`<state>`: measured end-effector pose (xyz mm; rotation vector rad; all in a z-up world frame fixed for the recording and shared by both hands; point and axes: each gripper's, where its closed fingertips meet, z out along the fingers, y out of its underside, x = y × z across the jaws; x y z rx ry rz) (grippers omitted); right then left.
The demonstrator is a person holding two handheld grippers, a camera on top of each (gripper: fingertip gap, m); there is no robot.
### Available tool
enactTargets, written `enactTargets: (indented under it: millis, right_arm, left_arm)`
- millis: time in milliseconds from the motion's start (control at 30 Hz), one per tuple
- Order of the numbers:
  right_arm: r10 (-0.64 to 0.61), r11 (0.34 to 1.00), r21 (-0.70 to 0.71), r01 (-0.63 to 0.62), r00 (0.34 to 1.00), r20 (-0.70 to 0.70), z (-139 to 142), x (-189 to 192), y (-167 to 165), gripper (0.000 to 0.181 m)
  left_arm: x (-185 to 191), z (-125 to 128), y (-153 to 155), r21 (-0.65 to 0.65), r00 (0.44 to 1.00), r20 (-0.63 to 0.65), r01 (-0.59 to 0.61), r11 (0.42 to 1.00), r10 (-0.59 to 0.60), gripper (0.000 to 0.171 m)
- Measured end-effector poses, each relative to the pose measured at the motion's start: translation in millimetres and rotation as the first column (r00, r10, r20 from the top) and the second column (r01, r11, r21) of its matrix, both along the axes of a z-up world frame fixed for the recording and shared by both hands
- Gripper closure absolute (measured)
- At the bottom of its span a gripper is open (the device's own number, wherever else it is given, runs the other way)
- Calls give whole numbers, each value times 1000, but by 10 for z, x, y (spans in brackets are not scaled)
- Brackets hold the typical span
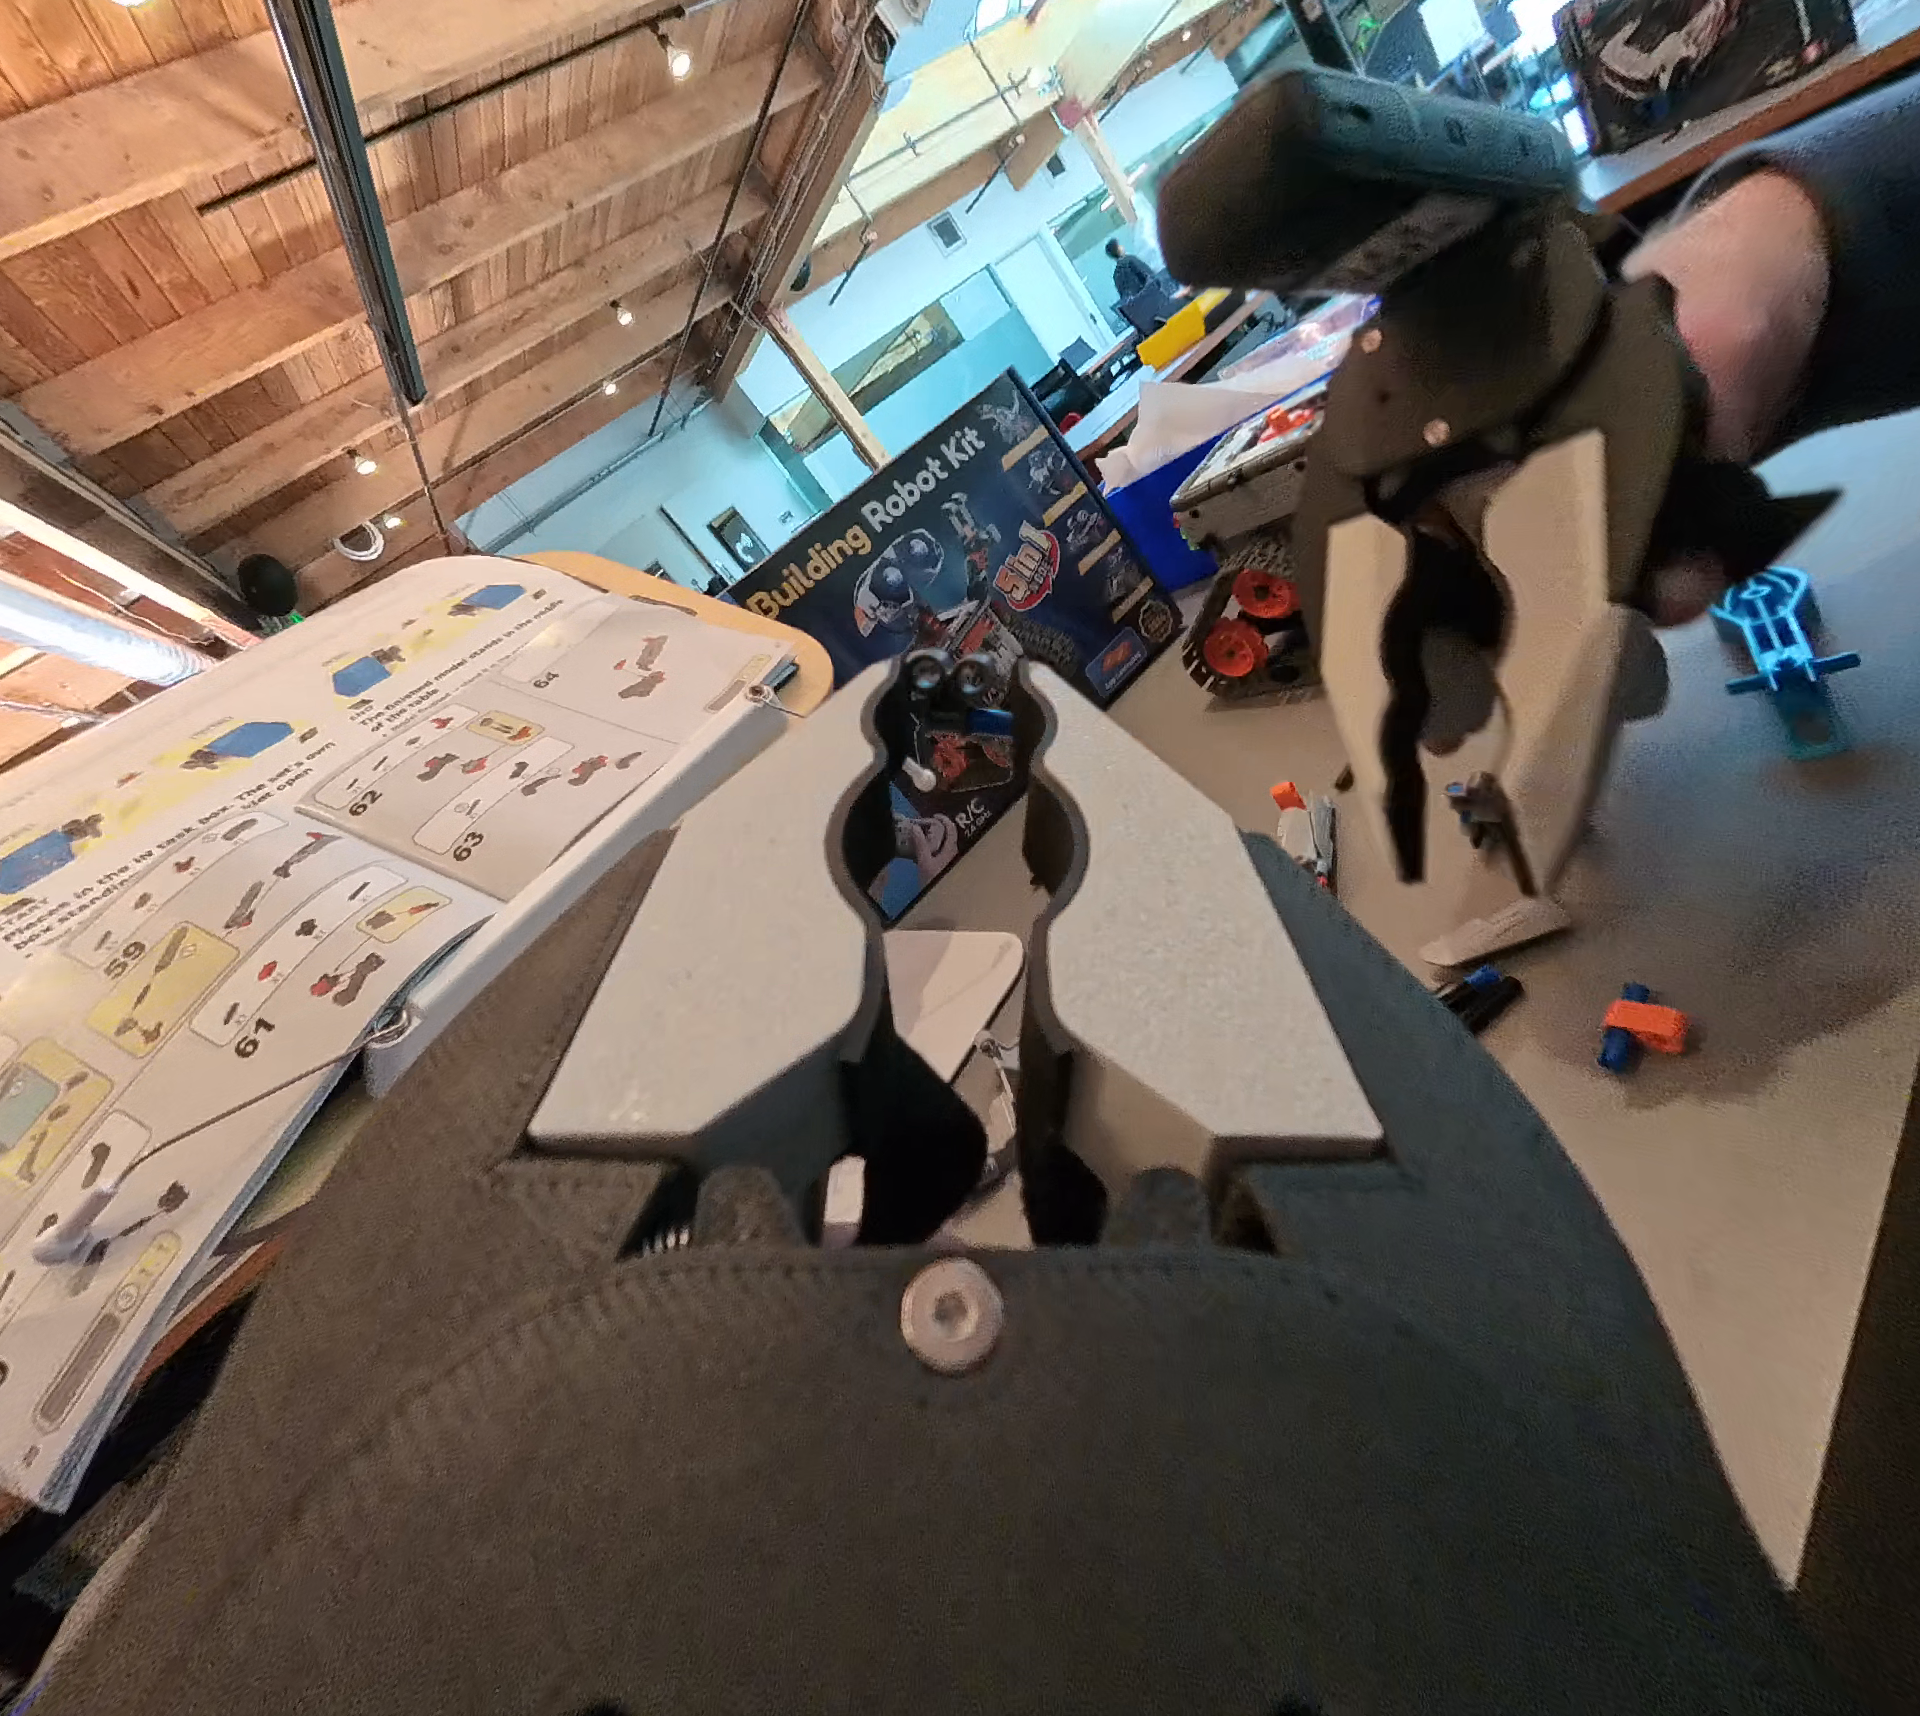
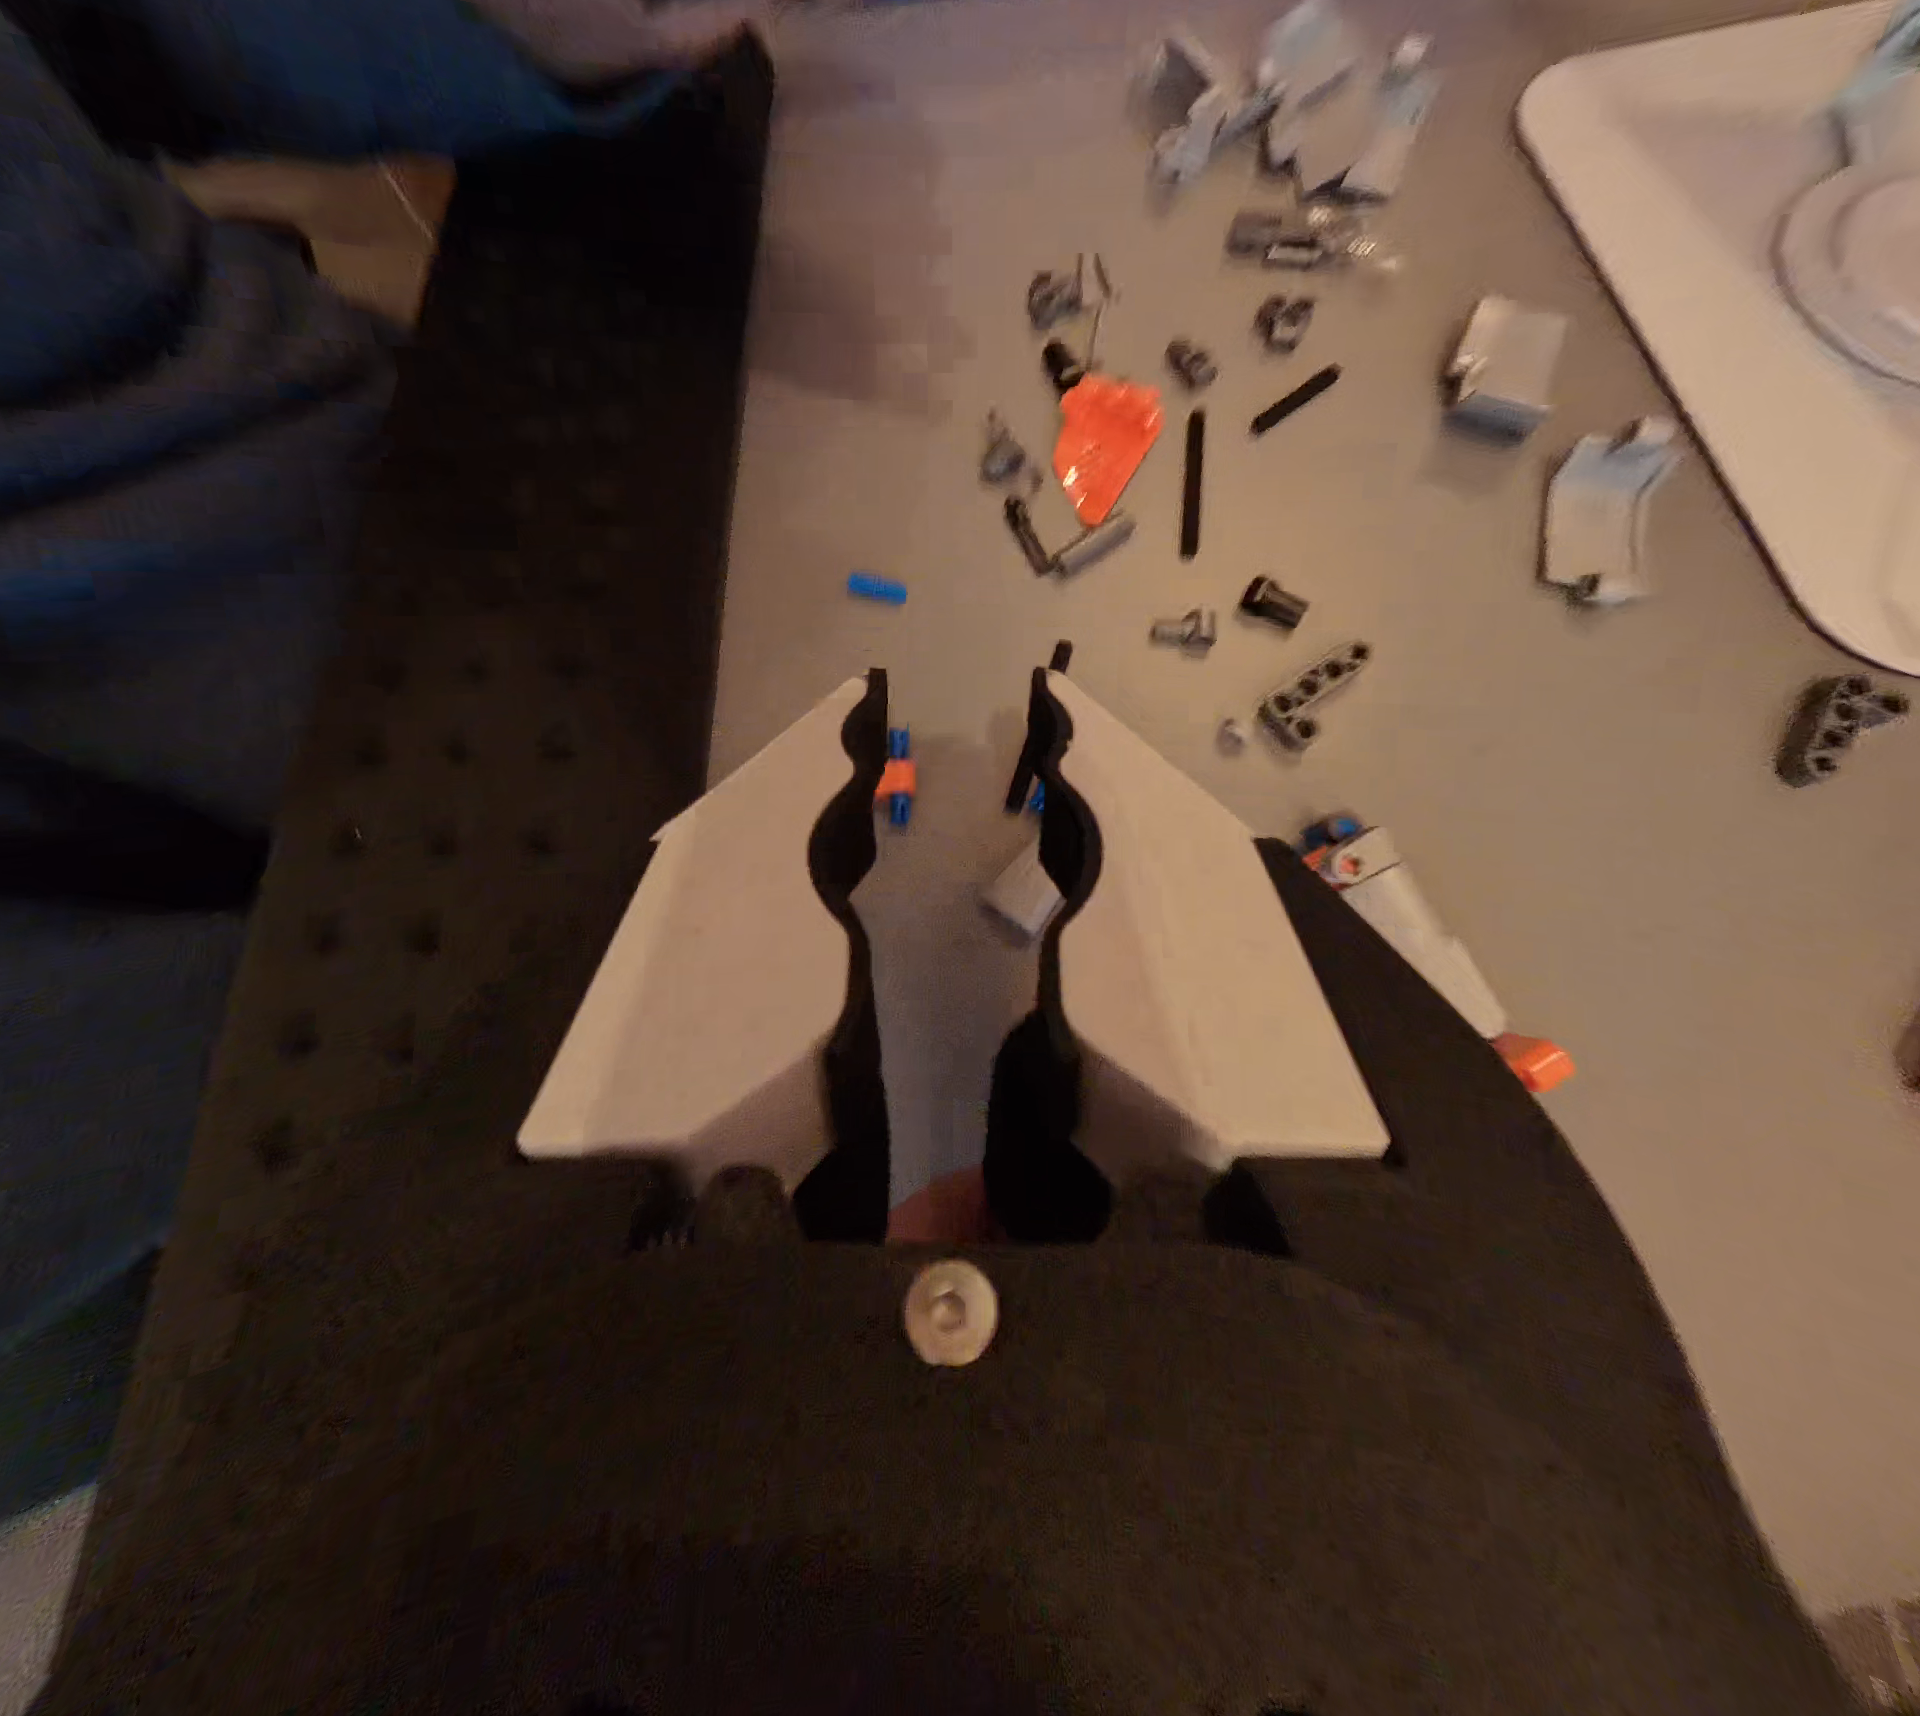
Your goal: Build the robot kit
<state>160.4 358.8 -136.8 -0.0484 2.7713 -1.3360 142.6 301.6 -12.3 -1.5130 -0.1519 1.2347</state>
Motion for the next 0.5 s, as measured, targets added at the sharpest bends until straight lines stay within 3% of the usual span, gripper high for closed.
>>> enactTargets:
  millis: [67,267,500]
  right_arm:
    - [59,994,91,-58,998,-4,-176,148,31,154]
    - [58,977,206,-48,997,-44,-497,244,62,156]
    - [57,979,197,-42,996,-72,-528,225,19,168]
  left_arm:
    - [46,33,8,33,999,4,44,998,-44,155]
    - [59,82,-36,130,991,52,112,985,-120,154]
    - [48,53,-25,166,981,101,148,975,-166,155]
